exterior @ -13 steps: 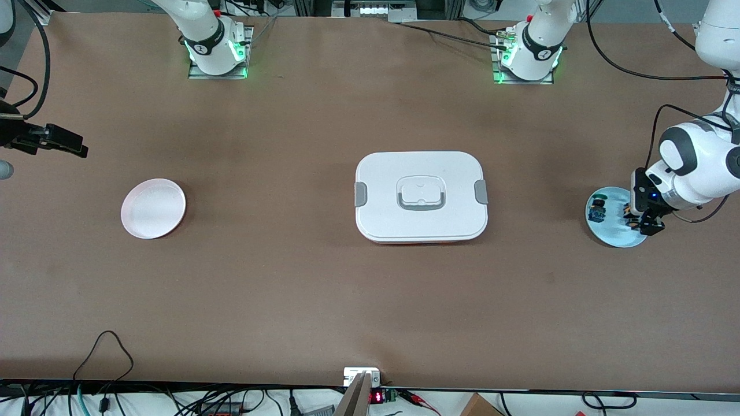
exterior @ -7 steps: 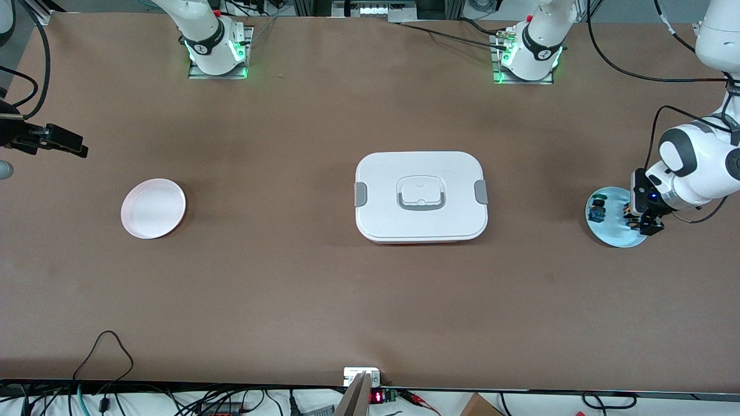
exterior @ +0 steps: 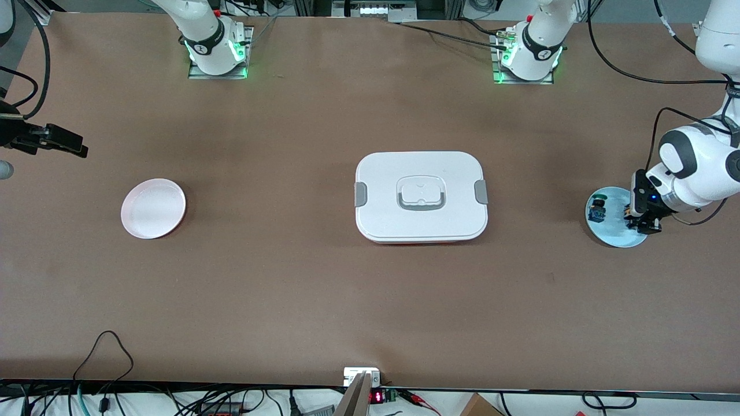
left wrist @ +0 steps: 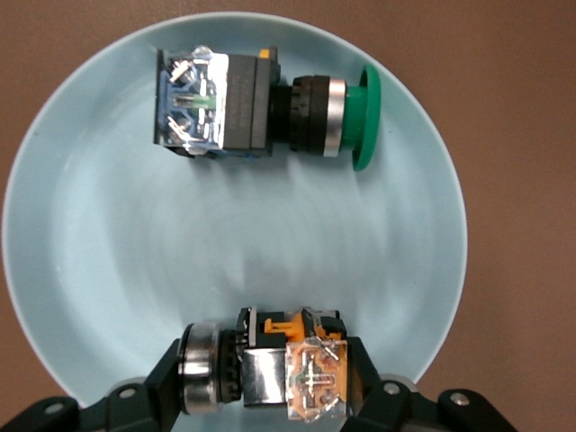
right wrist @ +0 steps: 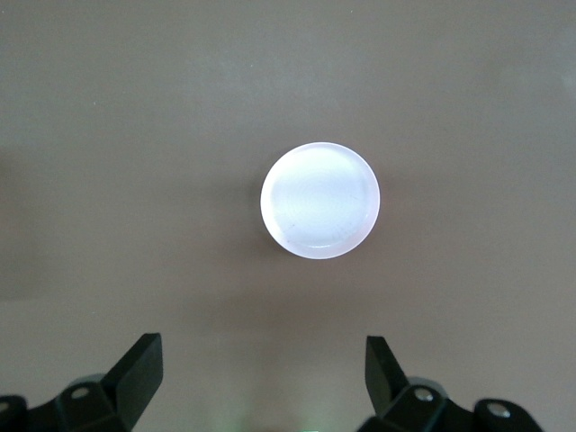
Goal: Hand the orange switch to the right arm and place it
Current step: 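Close the left gripper on the orange switch, then lift the orange switch with the left gripper while the right gripper reaches over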
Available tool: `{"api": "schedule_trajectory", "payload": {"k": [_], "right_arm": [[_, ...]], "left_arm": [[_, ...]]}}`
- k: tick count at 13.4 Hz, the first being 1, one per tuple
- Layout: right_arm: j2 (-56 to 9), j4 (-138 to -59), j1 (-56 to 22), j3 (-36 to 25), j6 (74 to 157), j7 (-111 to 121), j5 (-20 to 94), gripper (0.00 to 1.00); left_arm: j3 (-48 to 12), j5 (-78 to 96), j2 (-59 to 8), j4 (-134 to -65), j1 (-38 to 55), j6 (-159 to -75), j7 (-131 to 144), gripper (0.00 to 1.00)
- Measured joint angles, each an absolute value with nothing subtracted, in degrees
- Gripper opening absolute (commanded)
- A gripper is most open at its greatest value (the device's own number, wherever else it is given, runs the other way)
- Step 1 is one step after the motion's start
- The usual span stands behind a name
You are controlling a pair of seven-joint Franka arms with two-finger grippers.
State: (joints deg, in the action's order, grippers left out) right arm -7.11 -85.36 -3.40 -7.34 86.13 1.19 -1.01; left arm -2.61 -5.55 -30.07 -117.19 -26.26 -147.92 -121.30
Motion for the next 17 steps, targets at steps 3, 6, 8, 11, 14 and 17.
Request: {"api": "schedule_trajectory", "payload": {"k": [3,6,8,11,14,17], "right_arm": [[-7.1,-85.4,-3.4,-7.4,86.1,1.2,-1.0,1.0],[-7.1,-85.4,-3.4,-7.4,86.2,1.2,-1.0,1.0],[-7.1,-85.4,-3.4,-7.4,86.2,1.2,-1.0,1.0],[-7.1,-85.3,-3.4,-7.4,86.3,1.2,-1.0,1.0],[-7.1,-85.1,-3.4,-7.4,86.4,1.2,-1.0,1.0],[-7.1,-85.1,-3.4,-7.4,86.4,1.2,-1.0,1.0]], "left_arm": [[-3.0,-5.4,-30.1,-116.7,-26.6,-147.4,-121.6,0.0],[-4.8,-4.8,-29.7,-113.4,-27.1,-138.9,-121.7,0.0],[-6.4,-1.6,-29.2,-107.9,-27.1,-126.6,-121.8,0.0],[-8.6,3.6,-28.1,-98.6,-27.1,-108.4,-121.9,0.0],[-9.7,13.7,-27.8,-93.4,-27.1,-93.0,-121.8,0.0],[-9.9,29.0,-27.9,-92.8,-27.1,-80.9,-121.0,0.0]]}}
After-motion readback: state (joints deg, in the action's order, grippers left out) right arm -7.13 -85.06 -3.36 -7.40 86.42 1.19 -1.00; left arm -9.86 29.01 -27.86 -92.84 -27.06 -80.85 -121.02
